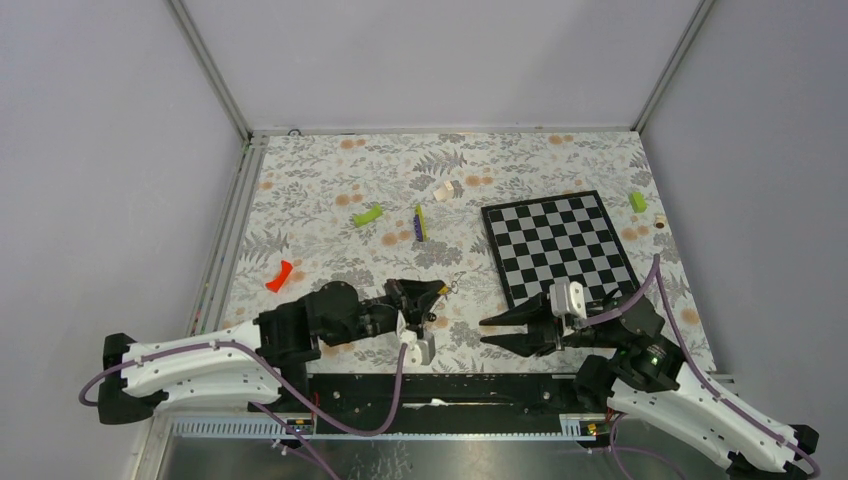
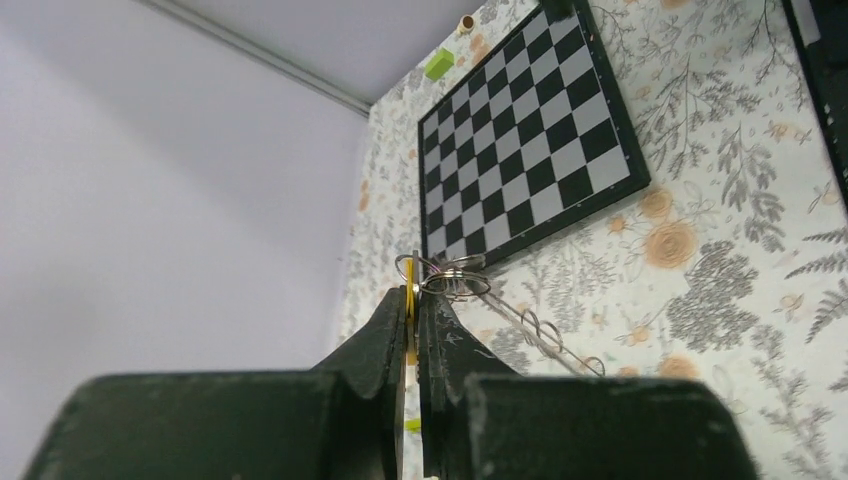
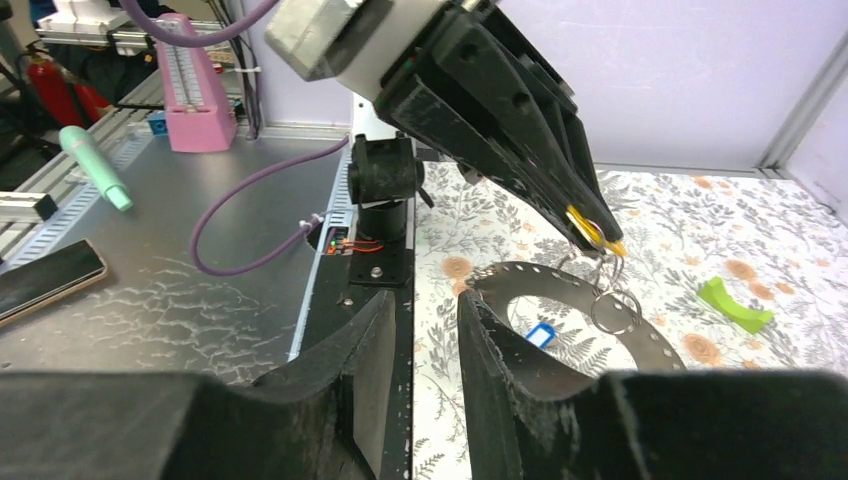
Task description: Remove the keys from the keyring
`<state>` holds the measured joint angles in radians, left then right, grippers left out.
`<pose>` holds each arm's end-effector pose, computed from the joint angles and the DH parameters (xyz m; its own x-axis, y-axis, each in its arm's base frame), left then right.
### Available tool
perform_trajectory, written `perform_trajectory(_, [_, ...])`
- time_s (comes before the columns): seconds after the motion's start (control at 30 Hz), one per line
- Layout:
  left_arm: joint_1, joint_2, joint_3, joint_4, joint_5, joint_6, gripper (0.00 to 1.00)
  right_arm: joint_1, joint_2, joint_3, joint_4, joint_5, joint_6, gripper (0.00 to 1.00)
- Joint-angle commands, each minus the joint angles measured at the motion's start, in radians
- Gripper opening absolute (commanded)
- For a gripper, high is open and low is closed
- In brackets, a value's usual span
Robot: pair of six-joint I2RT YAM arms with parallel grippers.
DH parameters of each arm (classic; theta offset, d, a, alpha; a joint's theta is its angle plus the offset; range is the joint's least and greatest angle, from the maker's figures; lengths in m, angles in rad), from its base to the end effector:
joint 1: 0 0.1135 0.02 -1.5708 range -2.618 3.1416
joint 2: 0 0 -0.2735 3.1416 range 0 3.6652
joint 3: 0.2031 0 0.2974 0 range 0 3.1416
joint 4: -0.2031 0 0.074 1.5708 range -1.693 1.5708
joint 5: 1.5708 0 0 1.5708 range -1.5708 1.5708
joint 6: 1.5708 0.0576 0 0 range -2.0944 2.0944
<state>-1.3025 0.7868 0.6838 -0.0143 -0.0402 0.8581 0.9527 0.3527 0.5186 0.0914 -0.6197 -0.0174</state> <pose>0.0694 -0.2438 0.3215 0.7007 0.3033 -0.6458 0.6465 0.1130 0.7545 0.0641 0.1478 0.3460 0.1646 0.2071 -0.9644 -0.9862 0.0176 -0.1646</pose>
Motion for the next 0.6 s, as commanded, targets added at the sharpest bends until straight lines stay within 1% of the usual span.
perform_trajectory(0.0, [-0.004, -0.025, 0.12, -0.088, 0.089, 0.225, 0.0, -0.002, -0.022, 0.02, 0.021, 0.079, -0.038, 0.37])
perform_trajectory(0.1, [-0.006, -0.007, 0.183, -0.181, 0.096, 0.303, 0.0, -0.002, -0.024, 0.027, 0.018, 0.095, -0.053, 0.37])
perform_trajectory(0.3, [-0.011, 0.065, 0.298, -0.377, 0.086, 0.389, 0.0, -0.002, -0.007, 0.022, 0.042, 0.136, -0.059, 0.38])
perform_trajectory(0.43, [-0.018, 0.113, 0.357, -0.487, 0.059, 0.385, 0.0, -0.002, -0.005, -0.003, 0.073, 0.174, -0.044, 0.38])
perform_trajectory(0.57, [-0.029, 0.14, 0.399, -0.554, 0.023, 0.366, 0.0, -0.002, 0.002, -0.004, 0.069, 0.198, -0.048, 0.38])
